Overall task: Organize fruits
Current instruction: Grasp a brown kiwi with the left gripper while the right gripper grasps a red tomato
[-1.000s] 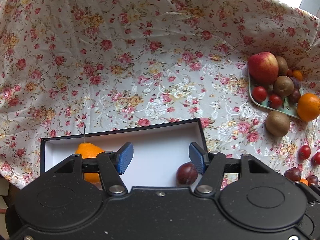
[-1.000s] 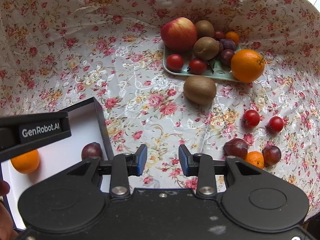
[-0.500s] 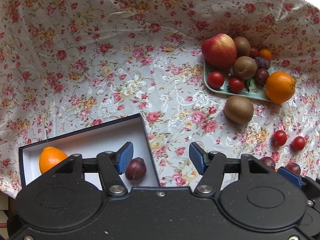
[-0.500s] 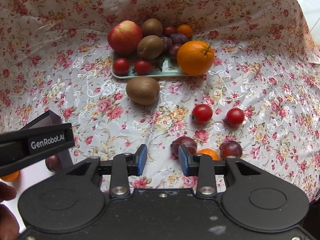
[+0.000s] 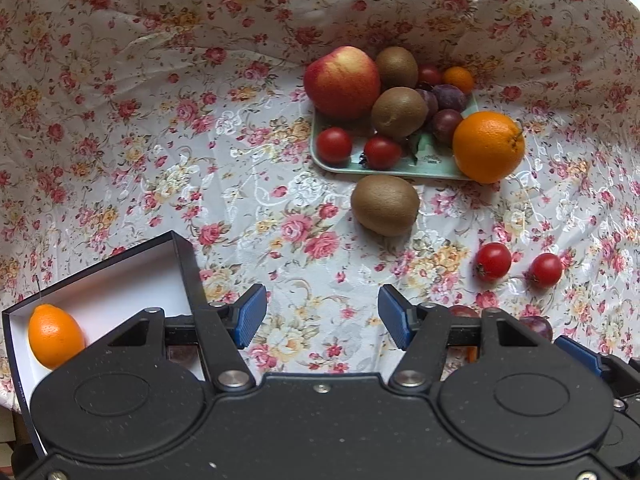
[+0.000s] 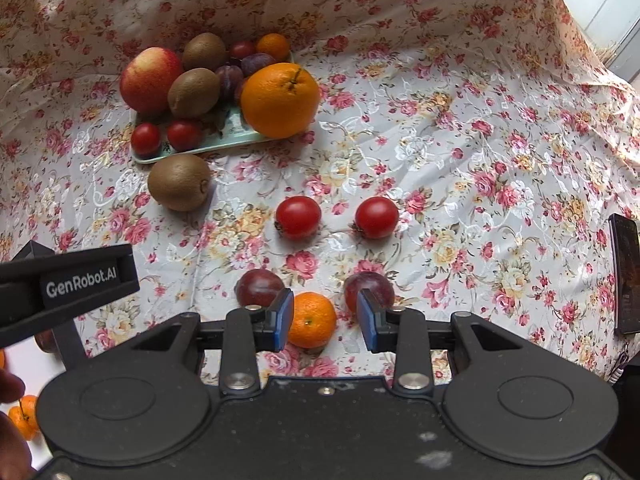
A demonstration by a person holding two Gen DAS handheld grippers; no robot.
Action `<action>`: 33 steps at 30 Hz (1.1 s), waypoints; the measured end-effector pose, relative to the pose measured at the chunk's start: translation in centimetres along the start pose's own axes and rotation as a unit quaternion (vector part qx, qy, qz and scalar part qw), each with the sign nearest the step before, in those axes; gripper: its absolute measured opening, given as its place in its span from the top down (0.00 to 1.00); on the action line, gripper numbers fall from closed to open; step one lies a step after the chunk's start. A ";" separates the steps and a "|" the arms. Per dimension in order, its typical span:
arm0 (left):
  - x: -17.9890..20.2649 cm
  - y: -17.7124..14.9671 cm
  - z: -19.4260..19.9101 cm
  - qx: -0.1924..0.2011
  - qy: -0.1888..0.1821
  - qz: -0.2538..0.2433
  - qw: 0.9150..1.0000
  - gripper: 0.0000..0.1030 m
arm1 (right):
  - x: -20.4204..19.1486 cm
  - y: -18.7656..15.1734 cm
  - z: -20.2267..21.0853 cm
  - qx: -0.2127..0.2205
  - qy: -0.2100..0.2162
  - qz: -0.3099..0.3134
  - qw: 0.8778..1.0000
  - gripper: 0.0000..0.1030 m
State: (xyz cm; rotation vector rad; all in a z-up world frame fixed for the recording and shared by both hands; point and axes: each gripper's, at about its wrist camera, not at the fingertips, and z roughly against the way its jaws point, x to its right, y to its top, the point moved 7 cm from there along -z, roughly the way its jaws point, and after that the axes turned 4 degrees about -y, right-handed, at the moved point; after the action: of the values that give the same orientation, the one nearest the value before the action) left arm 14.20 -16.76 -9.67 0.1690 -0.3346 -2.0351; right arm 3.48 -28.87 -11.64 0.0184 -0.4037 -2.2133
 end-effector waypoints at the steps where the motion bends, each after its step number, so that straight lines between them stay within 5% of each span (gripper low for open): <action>1: 0.5 0.0 -0.1 -0.001 -0.002 -0.004 1.000 0.36 | 0.5 0.0 -0.3 -0.004 -0.002 -0.004 1.000 0.65; 11: 1.9 1.2 -0.8 -0.005 -0.019 0.004 1.000 0.36 | 5.9 0.9 -1.9 -0.043 -0.017 -0.090 0.995 0.65; 20: 1.3 2.8 -1.6 -0.004 -0.017 0.015 1.000 0.38 | 8.9 1.8 -3.4 -0.108 0.024 -0.215 0.970 0.65; 33: 2.7 6.4 -4.3 -0.002 -0.041 0.013 0.999 0.39 | 10.3 4.8 -4.5 -0.096 0.020 -0.242 0.965 0.65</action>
State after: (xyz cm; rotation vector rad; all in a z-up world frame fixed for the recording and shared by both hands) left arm 19.48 -22.64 -11.74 0.0790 -0.3808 -2.0198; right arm 1.35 -40.78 -13.20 0.0646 -0.1687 -2.7225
